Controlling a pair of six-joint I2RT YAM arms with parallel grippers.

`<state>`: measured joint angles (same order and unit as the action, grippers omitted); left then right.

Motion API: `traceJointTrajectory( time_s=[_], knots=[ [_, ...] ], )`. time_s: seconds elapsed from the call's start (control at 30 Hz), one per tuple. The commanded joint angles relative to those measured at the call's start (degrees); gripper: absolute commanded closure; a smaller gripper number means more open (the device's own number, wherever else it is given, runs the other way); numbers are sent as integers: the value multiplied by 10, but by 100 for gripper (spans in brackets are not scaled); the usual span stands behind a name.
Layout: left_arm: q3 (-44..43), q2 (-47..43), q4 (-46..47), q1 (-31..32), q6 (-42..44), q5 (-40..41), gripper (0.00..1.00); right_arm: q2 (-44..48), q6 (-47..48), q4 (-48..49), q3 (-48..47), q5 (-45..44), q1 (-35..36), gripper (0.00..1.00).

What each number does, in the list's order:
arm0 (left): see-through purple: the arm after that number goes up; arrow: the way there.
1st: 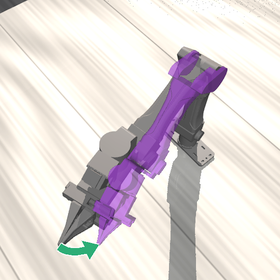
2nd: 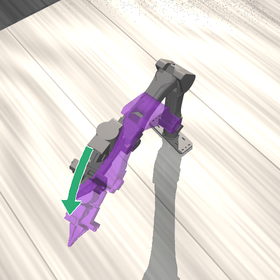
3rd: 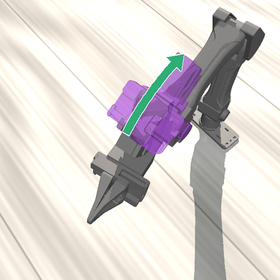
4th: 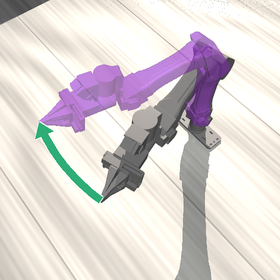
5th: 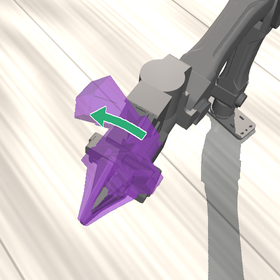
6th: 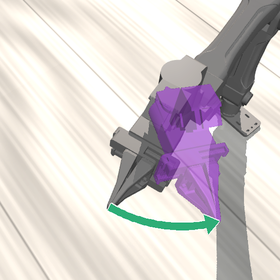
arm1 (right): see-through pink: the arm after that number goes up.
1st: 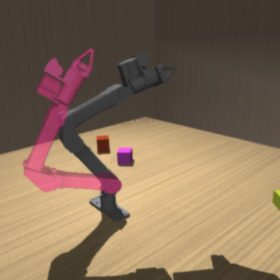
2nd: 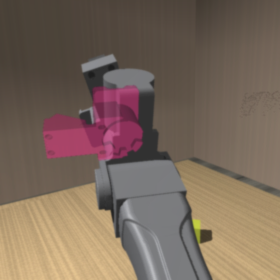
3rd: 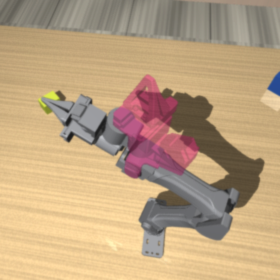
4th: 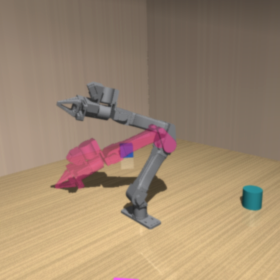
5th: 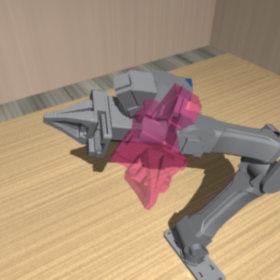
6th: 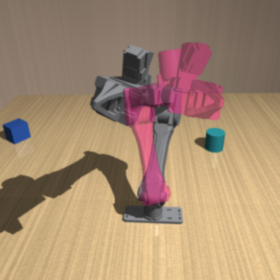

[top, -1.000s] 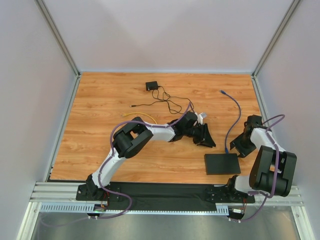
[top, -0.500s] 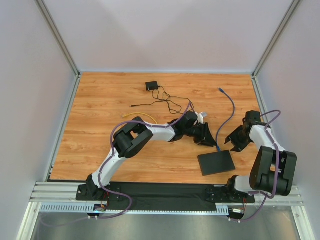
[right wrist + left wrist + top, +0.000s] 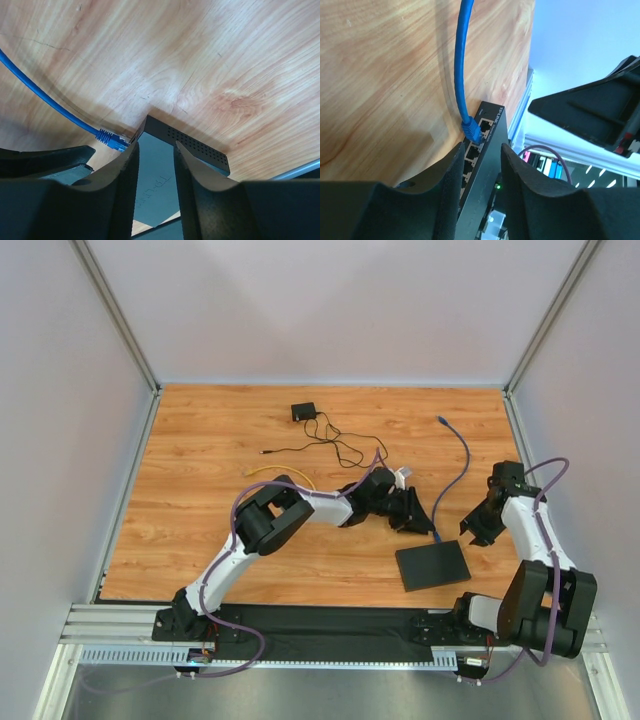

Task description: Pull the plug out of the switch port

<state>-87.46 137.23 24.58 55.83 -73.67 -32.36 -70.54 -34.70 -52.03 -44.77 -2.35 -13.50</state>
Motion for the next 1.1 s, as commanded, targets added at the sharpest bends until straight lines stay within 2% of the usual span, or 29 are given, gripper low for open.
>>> traceJointTrajectory(
  time_s=[0.0,0.13,0.33,0.5,0.87,1.07],
  knots=[
    [-11,2,25,8,-17,22,57,-11,-5,0,6,10,7,65],
    [-23,15,19,14,-31,26,55,-36,-5,12,15,15,13,73],
    [-4,15,24,24,-40,65,55,-57,-3,16,16,13,21,76],
    [1,16,15,31,-49,103,55,-70,-1,17,17,13,25,76],
    [36,8,31,38,-81,120,58,-70,-1,18,15,8,30,76],
    [41,-10,-6,42,-76,126,59,-67,-2,16,12,7,31,76]
  ],
)
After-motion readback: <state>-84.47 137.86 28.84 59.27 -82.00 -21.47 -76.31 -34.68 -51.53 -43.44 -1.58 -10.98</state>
